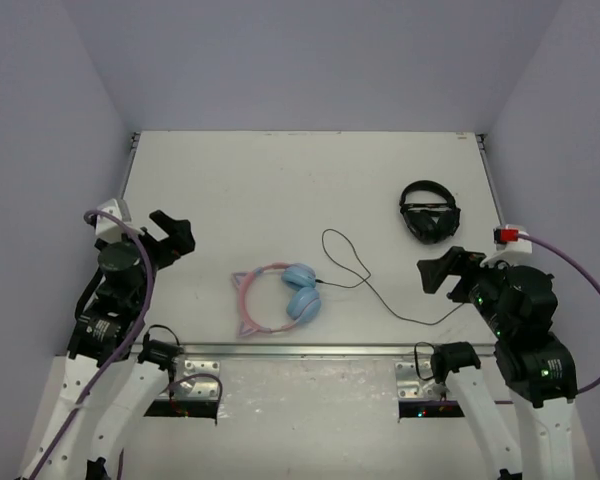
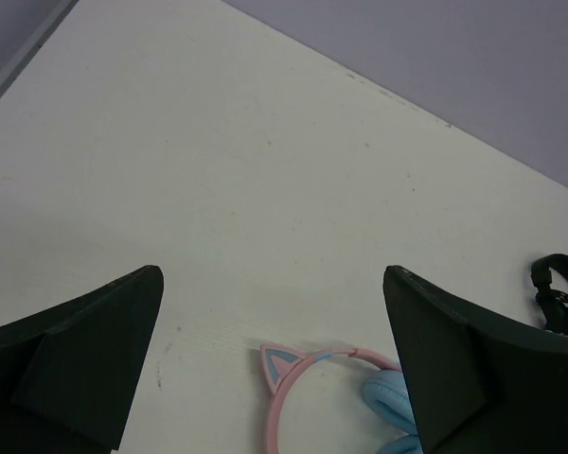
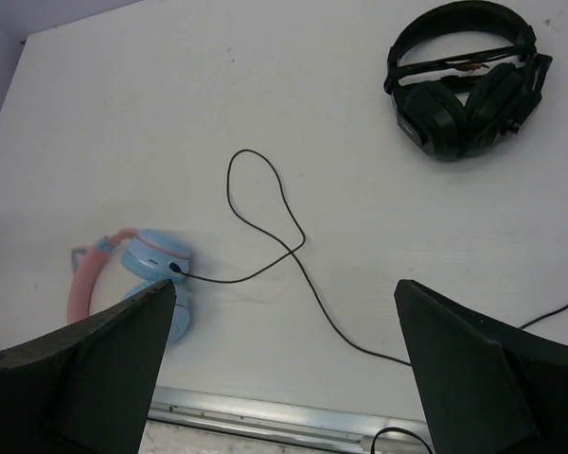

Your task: Wrap the headphones

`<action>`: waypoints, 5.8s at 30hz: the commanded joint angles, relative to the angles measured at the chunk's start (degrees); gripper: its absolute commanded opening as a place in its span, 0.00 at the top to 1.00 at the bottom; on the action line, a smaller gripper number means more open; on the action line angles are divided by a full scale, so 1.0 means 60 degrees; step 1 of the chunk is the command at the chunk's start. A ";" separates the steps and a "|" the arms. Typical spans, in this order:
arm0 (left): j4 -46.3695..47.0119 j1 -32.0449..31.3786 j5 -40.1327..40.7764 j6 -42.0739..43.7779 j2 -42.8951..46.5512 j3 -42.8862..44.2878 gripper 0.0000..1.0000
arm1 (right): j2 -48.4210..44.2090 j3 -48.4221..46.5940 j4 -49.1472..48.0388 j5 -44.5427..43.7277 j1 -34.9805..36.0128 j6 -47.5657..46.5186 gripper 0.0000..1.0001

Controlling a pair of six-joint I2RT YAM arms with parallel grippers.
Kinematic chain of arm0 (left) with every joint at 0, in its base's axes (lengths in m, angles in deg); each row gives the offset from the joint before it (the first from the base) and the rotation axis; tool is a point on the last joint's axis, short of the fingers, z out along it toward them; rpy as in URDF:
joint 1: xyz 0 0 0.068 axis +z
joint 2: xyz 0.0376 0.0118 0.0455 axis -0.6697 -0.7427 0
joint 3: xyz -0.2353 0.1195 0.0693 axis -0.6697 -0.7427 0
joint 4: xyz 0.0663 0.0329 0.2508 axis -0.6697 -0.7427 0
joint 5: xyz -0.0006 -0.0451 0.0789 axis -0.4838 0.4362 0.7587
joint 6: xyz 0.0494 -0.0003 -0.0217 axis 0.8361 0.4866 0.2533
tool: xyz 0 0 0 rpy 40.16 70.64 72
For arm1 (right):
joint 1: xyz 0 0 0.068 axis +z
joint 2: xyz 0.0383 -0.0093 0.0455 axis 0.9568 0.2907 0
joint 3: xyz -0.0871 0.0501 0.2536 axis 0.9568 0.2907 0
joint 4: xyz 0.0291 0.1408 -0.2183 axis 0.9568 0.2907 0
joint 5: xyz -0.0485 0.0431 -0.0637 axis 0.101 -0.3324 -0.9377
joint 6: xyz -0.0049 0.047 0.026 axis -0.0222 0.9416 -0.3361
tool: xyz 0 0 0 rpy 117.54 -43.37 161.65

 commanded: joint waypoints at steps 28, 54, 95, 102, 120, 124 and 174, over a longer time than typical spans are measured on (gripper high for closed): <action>0.0756 -0.4161 0.0165 -0.3976 -0.6122 -0.2486 0.05 | 0.1525 0.1678 -0.3416 0.4325 -0.0018 0.0978 0.01; -0.3329 -0.5539 0.3506 -0.3467 -0.4356 0.2124 1.00 | 0.2225 0.4902 -1.1486 0.7387 -0.0018 0.2576 0.01; -0.1573 -0.5539 0.3591 -0.0549 -0.3697 0.6320 1.00 | 0.8136 0.3889 -1.6487 0.3016 0.3600 0.0760 0.99; 0.0167 -0.5539 0.4140 0.1294 -0.3125 0.4650 1.00 | 0.4517 0.4961 -1.3365 0.0341 0.3615 -0.0852 0.99; 0.1182 -0.5539 -0.1453 0.4197 -0.4470 0.2627 1.00 | 0.4805 0.0288 -0.6830 0.1319 0.3629 -0.4295 0.99; 0.0861 -0.5539 -0.3434 0.4242 -0.5288 0.2874 1.00 | 0.5201 -0.0386 -0.6405 0.2331 0.3717 -0.4267 0.99; 0.3935 -0.6359 -0.1711 0.2090 -0.1703 0.2831 1.00 | 1.0164 -0.0095 -1.3602 0.6215 0.4787 0.0491 0.55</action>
